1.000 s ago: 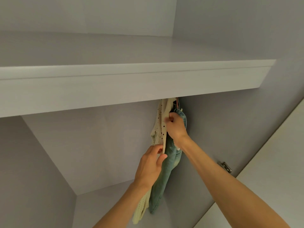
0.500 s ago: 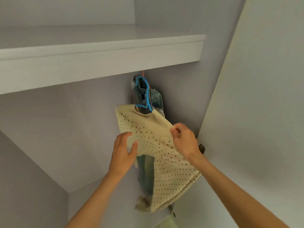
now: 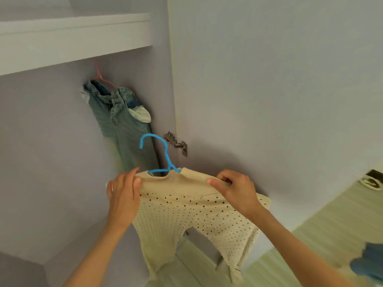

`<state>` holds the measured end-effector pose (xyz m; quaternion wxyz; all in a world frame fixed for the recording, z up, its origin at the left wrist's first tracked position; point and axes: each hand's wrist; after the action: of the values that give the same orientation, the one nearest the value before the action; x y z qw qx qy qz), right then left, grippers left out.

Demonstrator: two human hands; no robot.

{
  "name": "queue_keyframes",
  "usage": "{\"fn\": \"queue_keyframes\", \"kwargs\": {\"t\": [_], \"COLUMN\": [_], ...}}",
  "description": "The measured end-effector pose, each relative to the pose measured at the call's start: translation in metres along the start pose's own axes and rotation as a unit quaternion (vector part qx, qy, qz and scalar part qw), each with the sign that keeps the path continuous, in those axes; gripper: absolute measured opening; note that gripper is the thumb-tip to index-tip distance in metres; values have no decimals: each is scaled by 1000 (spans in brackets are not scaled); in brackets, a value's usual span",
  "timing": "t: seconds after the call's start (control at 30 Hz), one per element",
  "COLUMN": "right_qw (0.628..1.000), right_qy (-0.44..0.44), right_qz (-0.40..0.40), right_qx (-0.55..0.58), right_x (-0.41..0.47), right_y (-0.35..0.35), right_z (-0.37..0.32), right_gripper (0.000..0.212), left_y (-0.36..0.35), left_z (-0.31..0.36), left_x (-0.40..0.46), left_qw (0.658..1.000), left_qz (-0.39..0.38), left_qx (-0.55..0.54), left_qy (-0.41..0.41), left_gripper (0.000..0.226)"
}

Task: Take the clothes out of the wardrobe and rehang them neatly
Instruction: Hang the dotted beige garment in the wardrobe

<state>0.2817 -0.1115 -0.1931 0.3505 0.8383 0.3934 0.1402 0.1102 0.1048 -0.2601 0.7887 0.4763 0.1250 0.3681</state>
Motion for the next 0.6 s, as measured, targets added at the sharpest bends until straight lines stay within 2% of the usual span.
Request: {"fn": "queue_keyframes", "kwargs": {"t": [0.17, 0.33, 0.47, 0.6], "right_qw": [996, 981, 958, 936], "right_qy": [-78, -128, -190, -216], "right_qz": [39, 146, 217, 278], "right_qx": [33, 21, 0, -24], "right_x": [-64, -159, -233, -295], "right_y": [27, 49, 54, 52], "right_z": [47, 70, 77, 77], "right_gripper": [33, 15, 22, 20], "left_y": [-25, -49, -66, -78], "left_z": [40, 102, 147, 182], "left_x": [-22, -51, -81, -112], "left_qw": [991, 962, 931, 901], "left_qz": [-69, -122, -186, -211], "left_qx": [-34, -98, -123, -135], "left_qy": [-107, -225, -289, -354], "left_gripper": [52, 14, 13, 22]}}
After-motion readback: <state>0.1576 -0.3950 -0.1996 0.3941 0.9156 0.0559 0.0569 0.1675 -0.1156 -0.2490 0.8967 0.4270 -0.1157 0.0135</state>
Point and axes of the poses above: each hand's wrist, its own x-axis towards the middle knuckle, its own y-axis out of the back of the hand, z = x × y, and after that the axes turned 11 degrees about -z, right-handed
